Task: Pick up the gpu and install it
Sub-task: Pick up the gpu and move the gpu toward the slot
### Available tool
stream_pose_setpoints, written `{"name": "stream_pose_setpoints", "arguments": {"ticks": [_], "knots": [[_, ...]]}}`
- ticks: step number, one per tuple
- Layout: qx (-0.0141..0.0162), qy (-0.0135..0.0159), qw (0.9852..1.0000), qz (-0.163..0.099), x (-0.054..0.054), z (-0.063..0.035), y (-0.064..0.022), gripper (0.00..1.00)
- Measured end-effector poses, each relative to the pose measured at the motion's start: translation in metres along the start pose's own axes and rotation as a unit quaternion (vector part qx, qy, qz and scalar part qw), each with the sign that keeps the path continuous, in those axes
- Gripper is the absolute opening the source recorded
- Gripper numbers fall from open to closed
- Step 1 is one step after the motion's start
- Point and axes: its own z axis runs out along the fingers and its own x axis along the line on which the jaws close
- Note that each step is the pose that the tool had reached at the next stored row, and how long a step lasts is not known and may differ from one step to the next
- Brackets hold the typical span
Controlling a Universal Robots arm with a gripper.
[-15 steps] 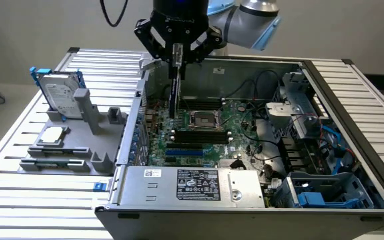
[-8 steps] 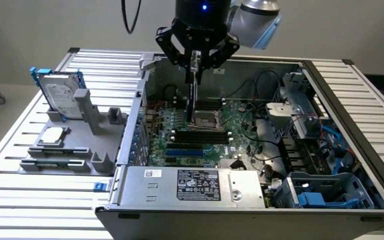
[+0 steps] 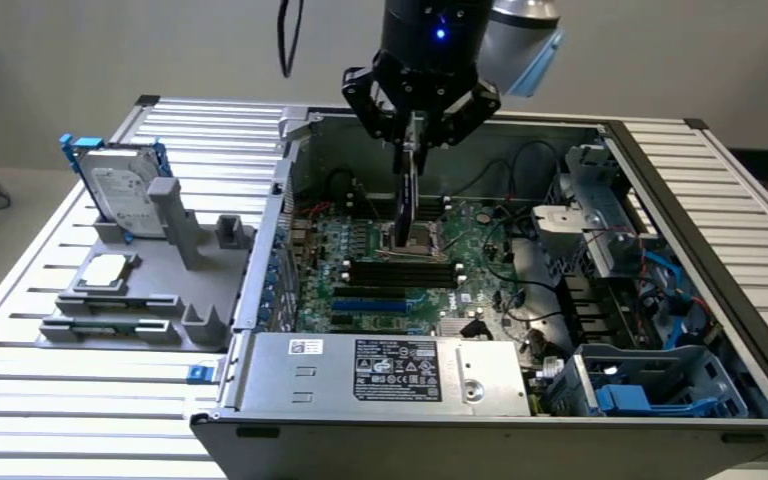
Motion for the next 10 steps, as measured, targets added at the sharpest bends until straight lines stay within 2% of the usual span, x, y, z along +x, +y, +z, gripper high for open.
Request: {"name": "stream_pose_setpoints", "arguments": {"ticks": [4, 5, 10], "knots": [[0.0001, 0.0002, 1.0000, -0.002, -0.0071, 0.0065, 0.0033, 0.26], [0.0002, 0.0009, 1.0000, -0.002, -0.0071, 0.0066, 0.0033, 0.26], [0.0004, 0.0010, 1.0000, -0.002, -0.0071, 0.0067, 0.0033, 0.26]]}}
